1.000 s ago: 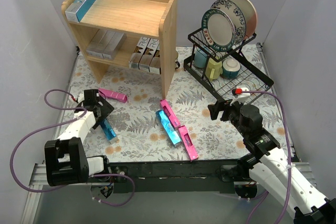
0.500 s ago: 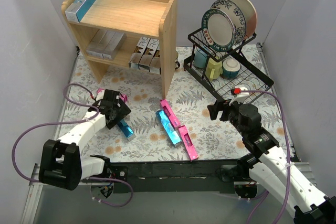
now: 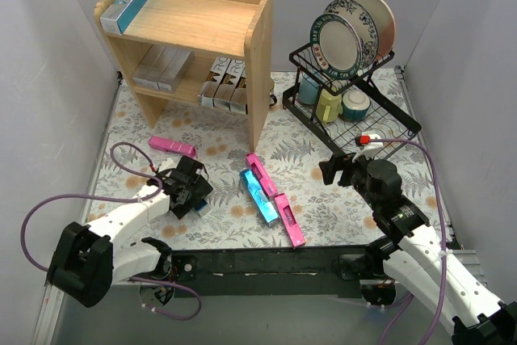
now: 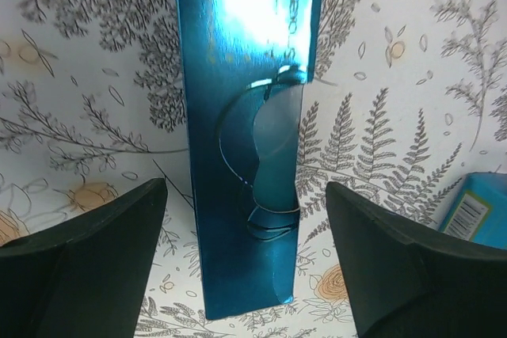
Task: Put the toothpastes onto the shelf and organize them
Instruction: Pick up the toothpaste from the center of the board.
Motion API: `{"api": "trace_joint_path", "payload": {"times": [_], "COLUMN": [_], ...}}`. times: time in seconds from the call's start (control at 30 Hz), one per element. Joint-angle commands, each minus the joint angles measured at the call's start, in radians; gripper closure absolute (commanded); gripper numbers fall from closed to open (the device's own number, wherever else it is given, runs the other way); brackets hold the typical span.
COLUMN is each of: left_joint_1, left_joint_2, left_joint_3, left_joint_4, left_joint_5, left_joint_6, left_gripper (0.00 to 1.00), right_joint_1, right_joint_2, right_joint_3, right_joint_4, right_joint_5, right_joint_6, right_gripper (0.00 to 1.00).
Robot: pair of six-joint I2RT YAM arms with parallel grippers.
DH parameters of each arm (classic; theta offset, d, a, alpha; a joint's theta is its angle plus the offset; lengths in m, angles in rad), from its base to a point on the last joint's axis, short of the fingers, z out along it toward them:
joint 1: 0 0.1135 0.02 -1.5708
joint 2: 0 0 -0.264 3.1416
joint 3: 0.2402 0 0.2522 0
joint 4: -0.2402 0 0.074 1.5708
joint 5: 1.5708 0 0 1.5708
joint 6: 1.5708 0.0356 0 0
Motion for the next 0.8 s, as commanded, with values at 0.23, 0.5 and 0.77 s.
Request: {"api": "trace_joint_path", "payload": {"times": [0.23, 0.5, 0.77], "left_joint_1": [-0.149, -0.185, -0.188], "left_joint_2": [0.057, 0.022, -0.135], "left_joint_3": [-0.005, 0.033, 0.198], "left_joint_4": [-0.044, -0.128, -0.254], "left_joint_5": [-0.101, -0.122, -0.152], "left_joint_6": [-0.177, -0.212, -0.147], "left_gripper": [0.31, 0.53, 0.68], "right_joint_1": [0.005, 0.007, 0.005], "right_joint_2": [-0.009, -0.013, -0.01], "right_joint_3": [-0.01, -0.007, 0.006], "right_joint_4": [0.046, 0.04, 0.039], "right_joint_5": [0.01, 0.008, -0.041], "right_joint_6": [-0.005, -0.008, -0.017], "right_gripper": [0.12, 0.13, 0.13]}}
